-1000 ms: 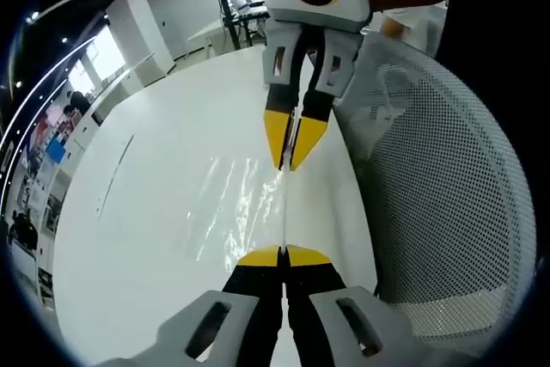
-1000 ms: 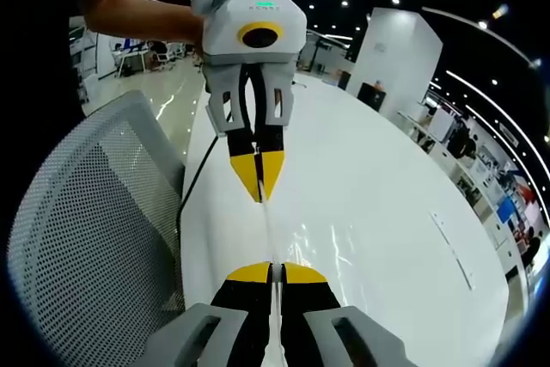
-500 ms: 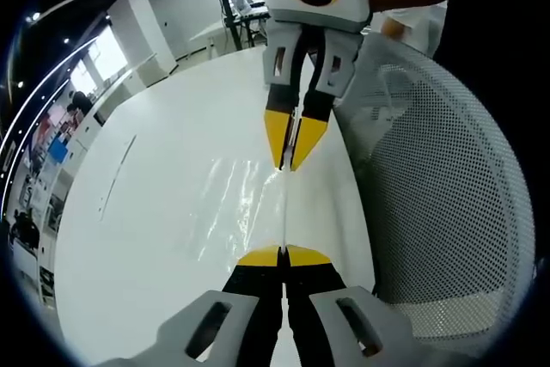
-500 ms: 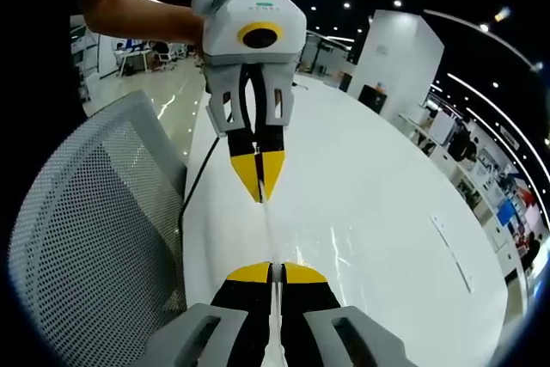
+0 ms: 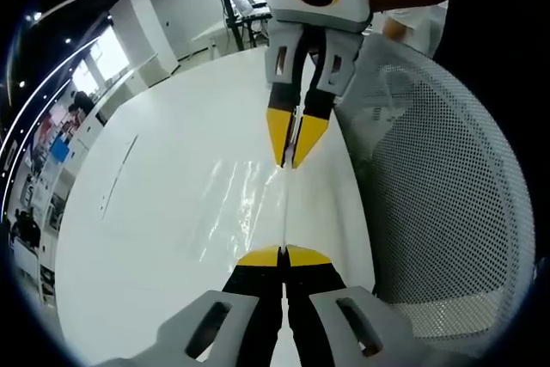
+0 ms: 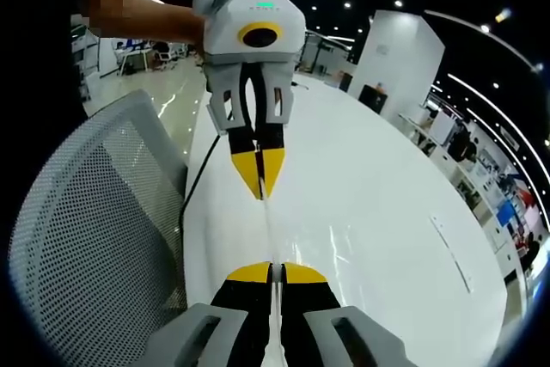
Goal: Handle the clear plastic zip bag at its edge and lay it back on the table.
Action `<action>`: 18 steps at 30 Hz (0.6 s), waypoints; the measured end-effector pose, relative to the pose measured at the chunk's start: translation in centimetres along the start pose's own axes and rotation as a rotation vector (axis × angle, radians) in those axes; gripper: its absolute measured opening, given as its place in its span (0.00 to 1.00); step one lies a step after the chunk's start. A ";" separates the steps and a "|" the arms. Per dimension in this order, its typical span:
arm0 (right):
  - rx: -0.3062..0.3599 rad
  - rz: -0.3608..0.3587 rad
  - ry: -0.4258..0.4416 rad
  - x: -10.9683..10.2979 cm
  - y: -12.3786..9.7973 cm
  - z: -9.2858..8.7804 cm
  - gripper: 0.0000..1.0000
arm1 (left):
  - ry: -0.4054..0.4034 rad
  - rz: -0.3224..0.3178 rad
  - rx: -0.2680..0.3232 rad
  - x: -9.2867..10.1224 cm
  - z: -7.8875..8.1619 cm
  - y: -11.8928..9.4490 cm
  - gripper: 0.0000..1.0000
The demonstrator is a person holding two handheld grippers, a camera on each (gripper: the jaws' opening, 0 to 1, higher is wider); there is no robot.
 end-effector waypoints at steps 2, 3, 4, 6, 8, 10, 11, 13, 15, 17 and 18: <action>-0.001 0.002 0.001 -0.1 0.0 0.0 0.00 | -0.001 0.000 -0.001 0.1 0.0 0.0 0.00; -0.002 0.002 0.001 -0.1 0.0 0.0 0.00 | -0.002 0.000 -0.001 0.1 -0.1 -0.1 0.00; -0.002 0.002 0.001 -0.1 0.0 0.0 0.00 | -0.002 0.000 -0.001 0.1 -0.1 -0.1 0.00; -0.002 0.003 0.002 -0.2 0.0 0.0 0.00 | -0.003 0.002 -0.001 0.1 -0.2 -0.1 0.00; -0.003 0.003 0.000 -0.2 0.0 0.0 0.00 | -0.006 0.003 0.000 0.1 -0.2 -0.2 0.00; -0.004 0.004 0.000 -0.2 0.0 0.0 0.00 | -0.006 0.003 0.000 0.1 -0.2 -0.2 0.00; -0.004 0.004 0.000 -0.2 0.0 0.0 0.00 | -0.007 0.003 0.000 0.1 -0.2 -0.2 0.00; -0.004 0.004 0.001 -0.2 0.0 0.0 0.00 | -0.008 0.003 0.000 0.1 -0.2 -0.2 0.00; -0.004 0.003 0.001 -0.2 0.0 0.0 0.00 | -0.008 0.003 0.000 0.1 -0.3 -0.2 0.00; -0.004 0.002 0.003 -0.2 -0.1 0.0 0.00 | -0.008 0.003 -0.001 0.1 -0.3 -0.2 0.00; -0.003 0.001 0.005 -0.2 -0.1 -0.1 0.00 | -0.008 0.002 -0.001 0.1 -0.3 -0.2 0.00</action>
Point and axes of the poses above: the point that each gripper's makers call its tool centre point, and the gripper's own axes: y roughly forward along the fingers, x roughly to its right, z roughly out of its top, the point moved 4 cm from there along -y, roughly backward along the fingers, and after that the axes turned 8 degrees about x, right-handed, at the moved point
